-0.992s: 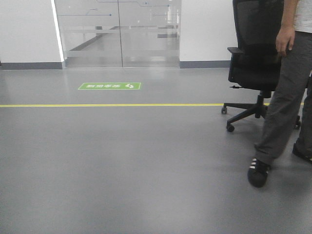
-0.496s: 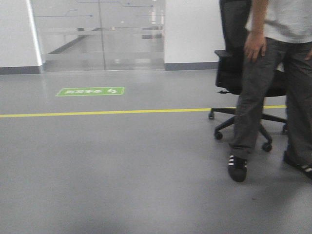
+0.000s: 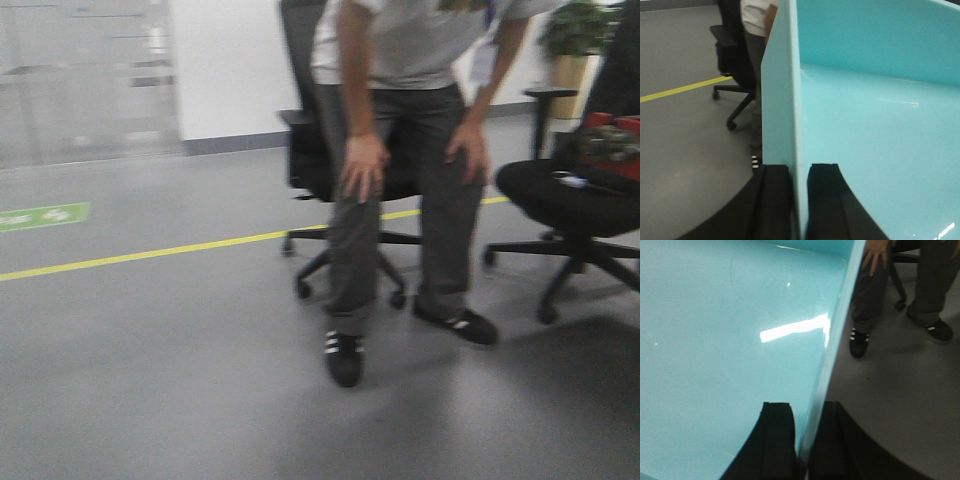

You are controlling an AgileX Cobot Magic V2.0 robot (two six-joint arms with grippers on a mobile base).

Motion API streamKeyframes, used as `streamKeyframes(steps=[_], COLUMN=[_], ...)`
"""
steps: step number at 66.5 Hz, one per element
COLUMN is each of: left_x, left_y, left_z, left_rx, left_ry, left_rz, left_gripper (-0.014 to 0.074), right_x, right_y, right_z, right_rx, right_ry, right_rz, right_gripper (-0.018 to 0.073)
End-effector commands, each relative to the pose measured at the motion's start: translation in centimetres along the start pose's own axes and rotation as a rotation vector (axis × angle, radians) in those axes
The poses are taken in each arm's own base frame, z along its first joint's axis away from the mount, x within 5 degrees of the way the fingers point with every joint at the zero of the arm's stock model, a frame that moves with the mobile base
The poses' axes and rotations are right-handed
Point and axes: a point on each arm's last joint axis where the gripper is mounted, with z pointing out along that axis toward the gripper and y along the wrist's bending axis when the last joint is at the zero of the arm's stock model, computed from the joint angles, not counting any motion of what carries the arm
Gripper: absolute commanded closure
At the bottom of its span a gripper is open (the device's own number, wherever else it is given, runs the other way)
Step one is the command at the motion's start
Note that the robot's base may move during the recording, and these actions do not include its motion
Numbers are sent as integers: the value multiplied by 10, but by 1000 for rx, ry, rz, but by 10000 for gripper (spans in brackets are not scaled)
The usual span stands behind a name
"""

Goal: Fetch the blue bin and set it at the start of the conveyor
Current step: 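Hold the bin with both grippers while driving toward the conveyor, then carry the bin over the grey conveyor belt with both grippers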

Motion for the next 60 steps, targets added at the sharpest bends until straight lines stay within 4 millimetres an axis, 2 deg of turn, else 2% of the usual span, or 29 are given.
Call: streamKeyframes(steps=[1,60], left_x=[-12,-14], left_y=[2,2], left_z=[-10,-11], left_rx=[-18,-16], left_ry=[-102,-117], left_rz=[22,22], left_gripper=[708,708], right_x=[-5,-5], right_y=[-6,-6], right_z=[-8,-8], right_rx=[60,60], right_ry=[-40,-47], right_rz=[-60,-60], right_gripper=[711,711])
